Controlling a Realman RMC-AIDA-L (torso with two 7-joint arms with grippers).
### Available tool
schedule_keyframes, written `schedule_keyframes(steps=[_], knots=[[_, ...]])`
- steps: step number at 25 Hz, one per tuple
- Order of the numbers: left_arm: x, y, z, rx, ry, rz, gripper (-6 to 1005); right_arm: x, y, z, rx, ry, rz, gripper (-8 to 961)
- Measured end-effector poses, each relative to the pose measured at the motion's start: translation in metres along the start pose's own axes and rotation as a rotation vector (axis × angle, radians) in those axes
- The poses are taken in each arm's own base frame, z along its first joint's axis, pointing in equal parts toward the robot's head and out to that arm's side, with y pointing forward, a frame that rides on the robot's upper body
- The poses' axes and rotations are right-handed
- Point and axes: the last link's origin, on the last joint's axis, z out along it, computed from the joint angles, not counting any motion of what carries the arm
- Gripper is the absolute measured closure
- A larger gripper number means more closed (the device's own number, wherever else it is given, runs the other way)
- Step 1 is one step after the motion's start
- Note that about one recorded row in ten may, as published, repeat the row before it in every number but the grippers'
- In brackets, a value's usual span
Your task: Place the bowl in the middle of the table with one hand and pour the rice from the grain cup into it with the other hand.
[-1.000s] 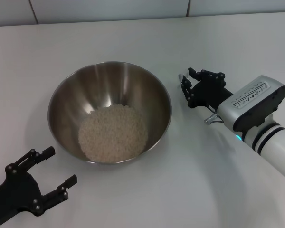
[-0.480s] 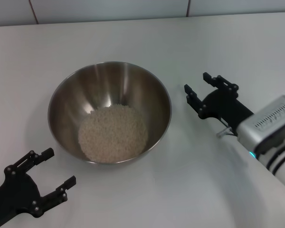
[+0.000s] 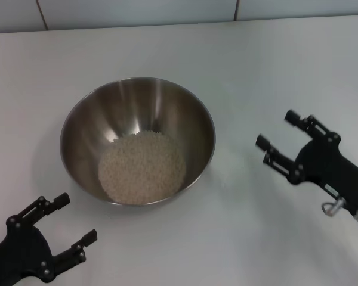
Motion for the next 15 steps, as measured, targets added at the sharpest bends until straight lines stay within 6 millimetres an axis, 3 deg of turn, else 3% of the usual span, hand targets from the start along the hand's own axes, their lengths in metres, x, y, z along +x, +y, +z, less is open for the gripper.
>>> schedule_keyframes(steps=[4,15], knots=[[-0.003,0.007,0.000,-0.005,-0.002,-0.003,188,-0.001,0.001,-0.012,-0.275,0.077,0.008,193],[-0.006,0.013,0.002,0.005,-0.003,-0.007,188,0.001,0.014,0.007,-0.402,0.118,-0.046,189]])
